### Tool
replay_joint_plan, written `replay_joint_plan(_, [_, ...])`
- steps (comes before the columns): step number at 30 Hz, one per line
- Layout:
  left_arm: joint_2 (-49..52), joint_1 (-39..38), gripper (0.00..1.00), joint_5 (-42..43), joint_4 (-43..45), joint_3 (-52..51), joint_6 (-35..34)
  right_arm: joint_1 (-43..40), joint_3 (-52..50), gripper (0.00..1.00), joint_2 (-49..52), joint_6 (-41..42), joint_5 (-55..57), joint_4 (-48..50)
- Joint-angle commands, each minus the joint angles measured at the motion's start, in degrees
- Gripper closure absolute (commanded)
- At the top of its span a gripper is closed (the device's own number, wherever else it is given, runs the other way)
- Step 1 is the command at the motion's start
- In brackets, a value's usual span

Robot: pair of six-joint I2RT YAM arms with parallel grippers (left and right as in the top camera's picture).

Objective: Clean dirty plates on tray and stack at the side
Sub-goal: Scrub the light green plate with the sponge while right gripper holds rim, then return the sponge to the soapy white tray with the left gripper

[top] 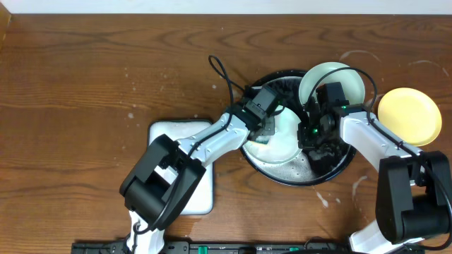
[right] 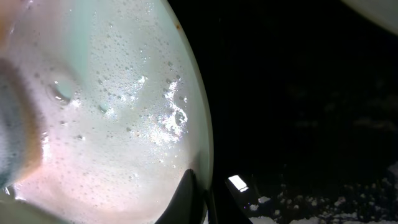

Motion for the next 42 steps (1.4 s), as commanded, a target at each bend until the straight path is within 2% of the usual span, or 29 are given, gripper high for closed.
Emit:
replay_joint_plan(1, [2.2,0.9,0.92,8.5,3.3,-0.6,-3.0,-0.5,-1.2,0.99,1.4,-3.4,7.1,-0.9])
replay_joint_plan(4, [2.4,-1.0,0.92,13.6,5.6,-0.6,-6.0,-0.5,-1.2,0.99,1.4,-3.4,7.1,-0.9])
replay_joint_plan(12, [3.3,-6.0,0.92,17.4,5.0,-0.6,-8.2,-0.5,-1.2,0.99,1.4,-3.4,7.0,-1.0])
replay_joint_plan(17, [3.3,-3.7,0.92,12.2,-0.1,-0.6,-4.7,-0.5,-1.2,0.99,1.4,-3.4,7.0,-1.0])
replay_joint_plan(22, [3.3,0.1,0.93,-2.8,-6.2,-0.6,1.9,-0.5,-1.2,0.99,1.4,-3.4,7.0,-1.0])
replay_joint_plan(26, [3.2,1.5,0.93,-14.4,-6.9,-0.6,7.1,-0.5,-1.2,0.99,1.4,-3.4,7.0,-1.0])
replay_joint_plan(33, [3.2,0.7,0.92,-27.4,-6.9,-0.5,13.8,-0.5,-1.2,0.99,1.4,-3.4,7.0,-0.9])
replay_joint_plan(37, [2.7,0.5,0.93,-27.4,-6.9,-0.5,13.7,-0.5,-1.2,0.99,1.4,-3.4,7.1,-0.9])
replay_joint_plan(42, [-0.4,0.5,0.92,-20.8,-7.1,0.5,12.6,-0.5,-1.2,0.99,1.4,-3.4,7.1,-0.9])
